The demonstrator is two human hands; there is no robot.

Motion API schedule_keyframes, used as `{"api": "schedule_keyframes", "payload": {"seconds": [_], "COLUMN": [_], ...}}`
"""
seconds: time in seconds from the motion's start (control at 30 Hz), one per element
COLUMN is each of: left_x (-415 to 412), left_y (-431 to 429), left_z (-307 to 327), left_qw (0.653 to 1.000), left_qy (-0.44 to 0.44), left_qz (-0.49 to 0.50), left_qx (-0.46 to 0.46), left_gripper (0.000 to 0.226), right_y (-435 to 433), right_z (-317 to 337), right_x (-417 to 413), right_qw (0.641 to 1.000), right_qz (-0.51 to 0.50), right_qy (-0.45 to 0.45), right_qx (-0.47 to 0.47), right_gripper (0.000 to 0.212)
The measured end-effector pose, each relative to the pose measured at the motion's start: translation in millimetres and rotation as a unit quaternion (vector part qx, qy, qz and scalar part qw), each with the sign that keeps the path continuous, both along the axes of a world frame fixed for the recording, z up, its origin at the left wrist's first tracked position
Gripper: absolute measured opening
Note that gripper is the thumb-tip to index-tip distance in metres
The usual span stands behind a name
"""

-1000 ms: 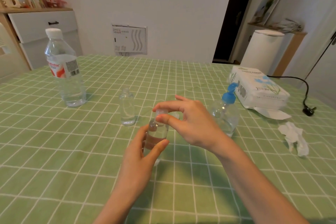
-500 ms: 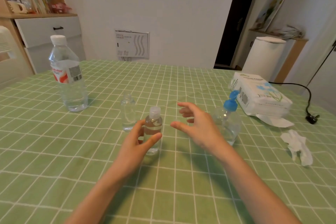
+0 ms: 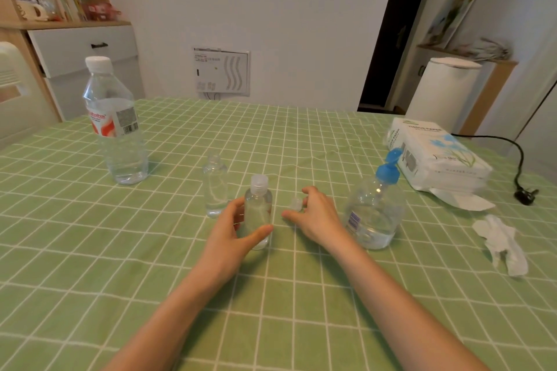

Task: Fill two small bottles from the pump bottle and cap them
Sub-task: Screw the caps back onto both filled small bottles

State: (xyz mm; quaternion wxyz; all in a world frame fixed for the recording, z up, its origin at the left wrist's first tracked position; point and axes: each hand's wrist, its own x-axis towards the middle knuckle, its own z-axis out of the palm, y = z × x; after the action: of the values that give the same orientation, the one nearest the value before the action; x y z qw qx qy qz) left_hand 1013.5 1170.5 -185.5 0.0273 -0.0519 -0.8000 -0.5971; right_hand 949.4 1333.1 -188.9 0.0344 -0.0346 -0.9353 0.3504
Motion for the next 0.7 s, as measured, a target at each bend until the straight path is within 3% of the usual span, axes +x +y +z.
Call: {"api": "schedule_keyframes", "payload": {"seconds": [0.17, 0.27, 0.4, 0.53, 0.7], "left_x": [4, 7, -7, -32, -55], "left_y": [-22, -39, -50, -51, -47], "left_z": [-5, -9, -12, -11, -11], "left_qw": [0.997, 0.997, 0.991, 0.983, 0.989], "left_qy": [0.016, 0.022, 0.018, 0.007, -0.039], "left_qz": [0.001, 0.011, 0.133, 0.179, 0.144], "left_qx": [-0.071, -0.066, 0.012, -0.025, 0.009], "left_gripper": [0.064, 0.049, 0.025, 0.052, 0.081], "right_y": [-3, -3, -1, 5, 11], "right_z": [-5, -6, -6, -5, -3], "right_x": [-5, -5, -1, 12, 34], "right_qw": [0.999, 0.999, 0.999, 0.999, 0.999], "right_qz": [-0.019, -0.024, -0.01, -0.001, 0.029], "right_qy": [0.023, 0.027, 0.035, 0.038, 0.037], "right_qx": [0.03, 0.039, 0.029, 0.02, 0.0], "right_gripper": [0.041, 0.03, 0.025, 0.021, 0.017]}}
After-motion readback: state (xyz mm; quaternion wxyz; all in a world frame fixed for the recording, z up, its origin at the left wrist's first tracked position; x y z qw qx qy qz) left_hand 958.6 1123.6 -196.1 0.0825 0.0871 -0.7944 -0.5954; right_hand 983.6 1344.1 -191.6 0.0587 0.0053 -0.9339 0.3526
